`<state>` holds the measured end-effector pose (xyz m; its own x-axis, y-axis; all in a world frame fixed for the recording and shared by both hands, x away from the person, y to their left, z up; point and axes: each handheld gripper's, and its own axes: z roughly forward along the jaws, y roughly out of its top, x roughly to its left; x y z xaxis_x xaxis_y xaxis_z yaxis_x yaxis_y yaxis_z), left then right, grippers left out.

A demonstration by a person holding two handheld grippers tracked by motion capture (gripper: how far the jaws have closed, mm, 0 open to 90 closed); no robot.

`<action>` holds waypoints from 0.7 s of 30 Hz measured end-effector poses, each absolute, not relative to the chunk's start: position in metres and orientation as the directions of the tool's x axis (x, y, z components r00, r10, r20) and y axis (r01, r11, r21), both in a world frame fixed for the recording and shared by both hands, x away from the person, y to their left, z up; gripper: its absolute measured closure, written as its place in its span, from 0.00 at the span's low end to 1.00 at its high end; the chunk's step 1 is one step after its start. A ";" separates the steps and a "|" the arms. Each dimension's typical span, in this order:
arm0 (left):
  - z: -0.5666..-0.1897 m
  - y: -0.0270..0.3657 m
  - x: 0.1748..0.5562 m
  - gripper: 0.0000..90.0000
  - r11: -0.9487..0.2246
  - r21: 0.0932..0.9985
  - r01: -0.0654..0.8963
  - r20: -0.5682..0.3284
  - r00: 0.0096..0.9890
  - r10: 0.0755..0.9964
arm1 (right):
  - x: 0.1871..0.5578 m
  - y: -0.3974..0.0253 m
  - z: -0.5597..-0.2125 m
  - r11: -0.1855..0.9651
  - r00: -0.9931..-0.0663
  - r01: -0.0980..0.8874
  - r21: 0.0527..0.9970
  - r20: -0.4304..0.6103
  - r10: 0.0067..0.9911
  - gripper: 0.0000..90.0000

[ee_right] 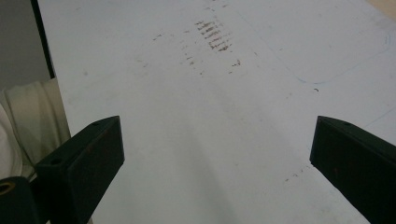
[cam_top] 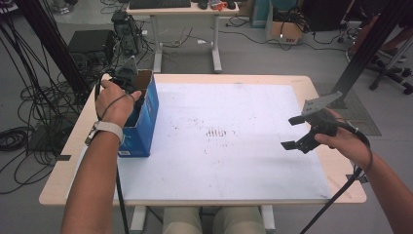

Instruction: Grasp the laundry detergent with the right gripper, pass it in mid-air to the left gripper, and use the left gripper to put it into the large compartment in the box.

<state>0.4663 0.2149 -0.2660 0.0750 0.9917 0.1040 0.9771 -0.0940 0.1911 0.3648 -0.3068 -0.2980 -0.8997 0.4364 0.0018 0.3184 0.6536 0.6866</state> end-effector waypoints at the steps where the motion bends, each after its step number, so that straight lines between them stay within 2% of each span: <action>1: -0.266 0.215 0.466 0.41 -0.098 0.189 0.977 0.107 0.079 0.991 | 0.365 -0.307 -0.298 0.656 -0.901 0.316 0.685 0.001 0.434 0.03; 21: -0.266 0.216 0.466 0.41 -0.091 0.186 0.978 0.100 0.074 0.992 | 0.364 -0.306 -0.297 0.654 -0.900 0.316 0.688 0.000 0.435 0.03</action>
<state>0.4655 0.2162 -0.2657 0.0736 0.9923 0.1000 0.9783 -0.0913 0.1860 0.3642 -0.3060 -0.2973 -0.9004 0.4352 0.0001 0.3159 0.6535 0.6878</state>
